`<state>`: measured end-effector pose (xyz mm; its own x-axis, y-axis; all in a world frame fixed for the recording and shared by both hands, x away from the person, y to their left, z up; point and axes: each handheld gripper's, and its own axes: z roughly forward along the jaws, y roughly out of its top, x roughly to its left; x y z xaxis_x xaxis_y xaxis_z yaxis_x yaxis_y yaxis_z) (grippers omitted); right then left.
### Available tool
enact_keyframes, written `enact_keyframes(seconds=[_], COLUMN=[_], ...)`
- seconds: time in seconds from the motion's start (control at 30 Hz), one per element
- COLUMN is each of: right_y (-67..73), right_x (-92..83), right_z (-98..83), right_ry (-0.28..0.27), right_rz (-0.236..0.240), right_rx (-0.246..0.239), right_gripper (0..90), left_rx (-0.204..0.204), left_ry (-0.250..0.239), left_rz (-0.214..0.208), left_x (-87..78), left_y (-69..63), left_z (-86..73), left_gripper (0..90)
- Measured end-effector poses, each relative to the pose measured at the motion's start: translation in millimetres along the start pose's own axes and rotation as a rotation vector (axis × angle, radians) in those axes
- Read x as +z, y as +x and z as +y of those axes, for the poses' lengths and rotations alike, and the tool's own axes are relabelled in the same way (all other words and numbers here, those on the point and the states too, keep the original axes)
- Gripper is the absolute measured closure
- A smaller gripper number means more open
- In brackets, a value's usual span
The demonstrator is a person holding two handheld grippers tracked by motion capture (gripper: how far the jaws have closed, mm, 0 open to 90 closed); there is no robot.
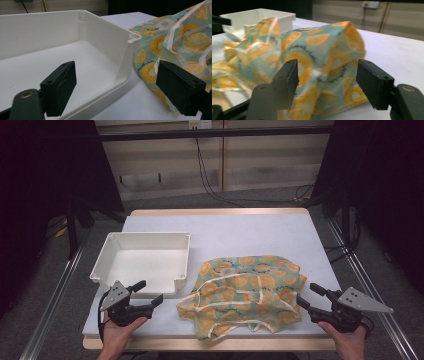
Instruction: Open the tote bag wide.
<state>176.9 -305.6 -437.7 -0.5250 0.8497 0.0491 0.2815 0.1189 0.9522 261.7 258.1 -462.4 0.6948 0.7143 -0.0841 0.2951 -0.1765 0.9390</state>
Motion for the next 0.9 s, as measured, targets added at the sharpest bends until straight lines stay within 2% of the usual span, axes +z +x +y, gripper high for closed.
enact_keyframes(seconds=[0.2, 0.23, 0.27, 0.37, 0.4, 0.47, 0.5, 0.53, 0.63, 0.77, 0.9], right_y=[9.2, 9.2, 13.2, 17.1, 23.5, 29.0, 29.0, 34.3, 42.0, 49.3, 50.4], right_x=[-1.0, -1.0, -0.3, 1.5, 3.6, 6.6, 6.6, 12.8, 26.4, 43.8, 58.5], right_z=[7.9, 7.9, 11.6, 15.5, 21.8, 27.4, 27.4, 32.1, 36.8, 40.9, 40.6], right_ry=[0.013, 0.013, 0.016, 0.019, 0.021, 0.033, 0.033, 0.051, 0.087, 0.132, 0.161], right_rz=[0.078, 0.078, 0.108, 0.135, 0.17, 0.204, 0.204, 0.242, 0.3, 0.336, 0.344], right_rx=[-0.011, -0.011, 0.007, 0.005, -0.014, -0.034, -0.034, -0.052, -0.086, -0.124, -0.142], right_gripper=[48.6, 48.6, 52.6, 55.9, 59.9, 62.4, 62.4, 65.3, 68.4, 69.3, 58.3], left_rx=[0.005, 0.005, 0.006, 0.008, 0.017, 0.013, 0.013, 0.015, 0.024, 0.018, 0.017], left_ry=[-0.003, -0.003, 0.002, -0.002, 0.0, 0.003, 0.003, 0.014, 0.012, 0.014, 0.014], left_rz=[-0.008, -0.008, -0.018, -0.023, -0.019, -0.035, -0.035, -0.032, -0.041, -0.038, -0.04], left_x=[-3.3, -3.3, -4.0, -4.2, -3.8, -2.0, -2.0, -0.6, -0.9, -1.1, -2.0], left_y=[-1.4, -1.4, -1.8, -3.0, -3.6, -4.3, -4.3, -5.7, -6.4, -6.2, -5.6], left_z=[-0.2, -0.2, -0.6, 0.2, 1.0, 0.6, 0.6, 0.6, 1.1, 0.6, 0.4], left_gripper=[17.5, 17.7, 17.8, 18.5, 19.0, 19.3, 19.6, 19.6, 19.9, 19.8, 19.8])
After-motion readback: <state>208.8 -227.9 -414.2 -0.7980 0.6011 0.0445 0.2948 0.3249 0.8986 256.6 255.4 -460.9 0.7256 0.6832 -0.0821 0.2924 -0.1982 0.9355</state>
